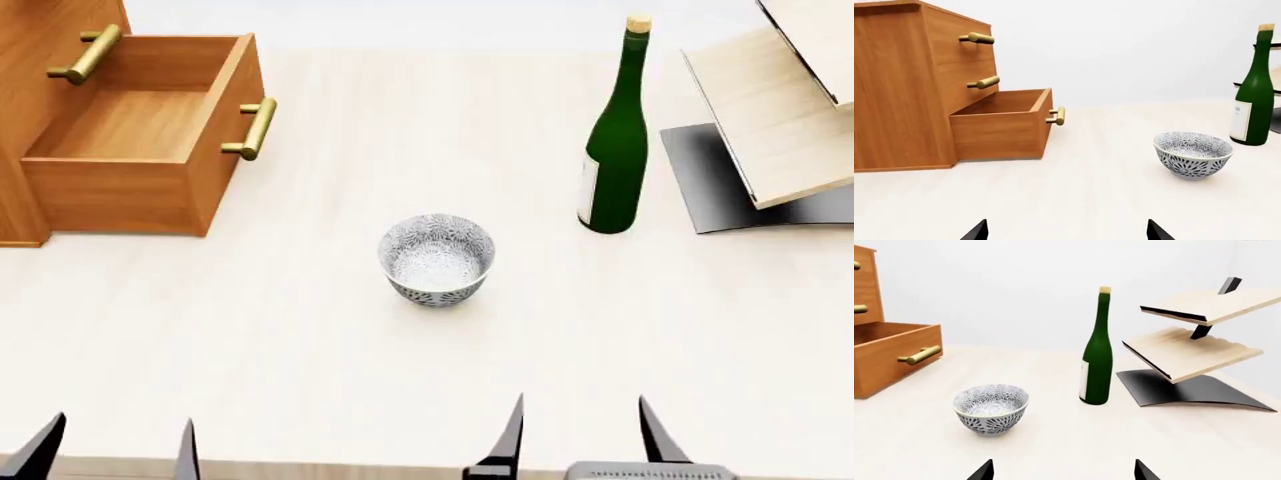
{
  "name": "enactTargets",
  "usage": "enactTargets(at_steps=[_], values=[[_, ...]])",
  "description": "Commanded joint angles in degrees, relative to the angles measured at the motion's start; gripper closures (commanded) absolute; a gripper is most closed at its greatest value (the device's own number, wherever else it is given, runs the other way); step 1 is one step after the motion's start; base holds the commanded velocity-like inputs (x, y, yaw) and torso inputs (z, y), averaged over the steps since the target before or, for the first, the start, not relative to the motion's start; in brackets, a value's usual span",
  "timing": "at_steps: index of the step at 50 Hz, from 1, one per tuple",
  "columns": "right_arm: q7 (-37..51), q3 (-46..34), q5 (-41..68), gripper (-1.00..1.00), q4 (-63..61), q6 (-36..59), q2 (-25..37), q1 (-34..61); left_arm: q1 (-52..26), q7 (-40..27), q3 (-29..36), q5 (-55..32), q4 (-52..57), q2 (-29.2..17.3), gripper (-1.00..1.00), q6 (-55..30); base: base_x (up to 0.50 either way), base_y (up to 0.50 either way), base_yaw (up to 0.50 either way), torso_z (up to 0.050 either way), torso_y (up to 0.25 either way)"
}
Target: Close the bottom drawer of the cabinet.
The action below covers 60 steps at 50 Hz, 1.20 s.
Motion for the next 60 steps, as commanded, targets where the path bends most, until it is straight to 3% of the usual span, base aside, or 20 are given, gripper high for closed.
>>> enactTargets(at_steps=[1,20,60], values=[[1.0,-0.43,0.84,-1.0,-0.54,1.54,0.54,1.27,-0.23,-1.26,0.16,-0.99,0.67,-0.55,-1.0,0.42,0.0,0.0,0.0,0.0,0.0],[2.37,-1.67,1.16,-1.0,1.53,0.0,1.31,1.73,-0.16,-2.09,0.7,-2.75,0.6,-1.62,-1.0,1.73,0.0,0.02,0.0,0.0,0.0],[3.98,-3.13,3.12,-1.0,3.11,-0.52,2.77,2.23,-0.34,-3.5,2.8,-3.63,-0.73,-3.42,-1.0,3.4,0.0,0.49,0.0,0.0,0.0]])
